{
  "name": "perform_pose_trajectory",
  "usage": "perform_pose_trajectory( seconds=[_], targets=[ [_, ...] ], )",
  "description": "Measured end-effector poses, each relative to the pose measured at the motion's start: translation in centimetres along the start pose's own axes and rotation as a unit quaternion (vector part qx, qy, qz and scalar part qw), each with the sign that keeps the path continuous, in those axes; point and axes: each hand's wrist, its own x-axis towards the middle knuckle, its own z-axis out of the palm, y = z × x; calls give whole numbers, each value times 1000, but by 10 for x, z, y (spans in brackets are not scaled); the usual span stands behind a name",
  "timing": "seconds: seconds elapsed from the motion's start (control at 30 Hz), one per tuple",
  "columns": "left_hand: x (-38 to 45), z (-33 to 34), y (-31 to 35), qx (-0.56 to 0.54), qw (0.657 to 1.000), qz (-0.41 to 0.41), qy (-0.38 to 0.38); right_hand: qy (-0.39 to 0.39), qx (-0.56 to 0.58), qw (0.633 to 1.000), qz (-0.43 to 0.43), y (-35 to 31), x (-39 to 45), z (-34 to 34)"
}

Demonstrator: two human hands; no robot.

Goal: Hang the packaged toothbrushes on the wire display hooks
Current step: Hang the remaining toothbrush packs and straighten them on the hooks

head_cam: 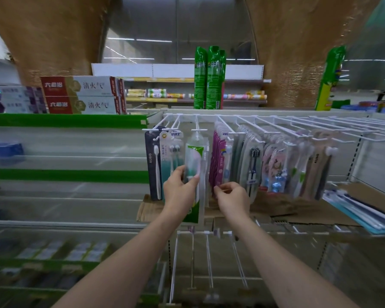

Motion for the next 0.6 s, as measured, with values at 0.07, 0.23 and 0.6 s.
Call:
perform_pose_trajectory(
  seconds=[0.07, 0.23, 0.6],
  targets=[
    [2, 2, -2, -1, 1000, -3, 2, -4, 2, 1000, -2, 4, 2, 1],
    [11, 8, -2, 1, 1000, -6, 16, -13, 11, 1000, -2, 8, 7, 4],
    [37, 30, -19, 87, 995, -6, 57, -27, -16, 999, -20, 13, 30, 13]
  ],
)
